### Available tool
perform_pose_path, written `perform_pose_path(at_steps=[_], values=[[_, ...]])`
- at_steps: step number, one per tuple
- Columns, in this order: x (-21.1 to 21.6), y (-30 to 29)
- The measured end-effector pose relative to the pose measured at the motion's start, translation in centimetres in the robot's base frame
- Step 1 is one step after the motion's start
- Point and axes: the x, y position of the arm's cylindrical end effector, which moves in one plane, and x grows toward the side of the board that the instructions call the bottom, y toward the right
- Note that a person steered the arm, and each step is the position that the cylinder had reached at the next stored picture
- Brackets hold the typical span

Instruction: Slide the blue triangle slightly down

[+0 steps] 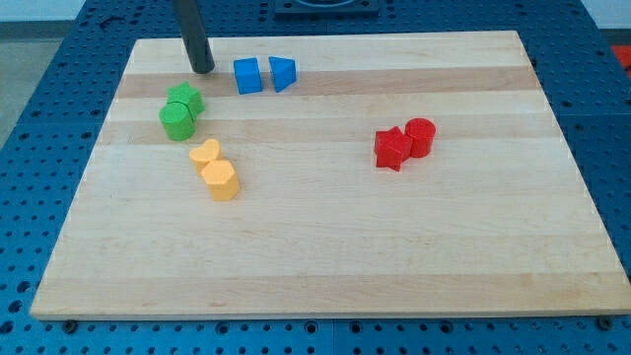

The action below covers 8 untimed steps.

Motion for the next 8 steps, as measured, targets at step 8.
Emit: perform_pose_path(at_steps=[8], values=[[4.7, 12.7]])
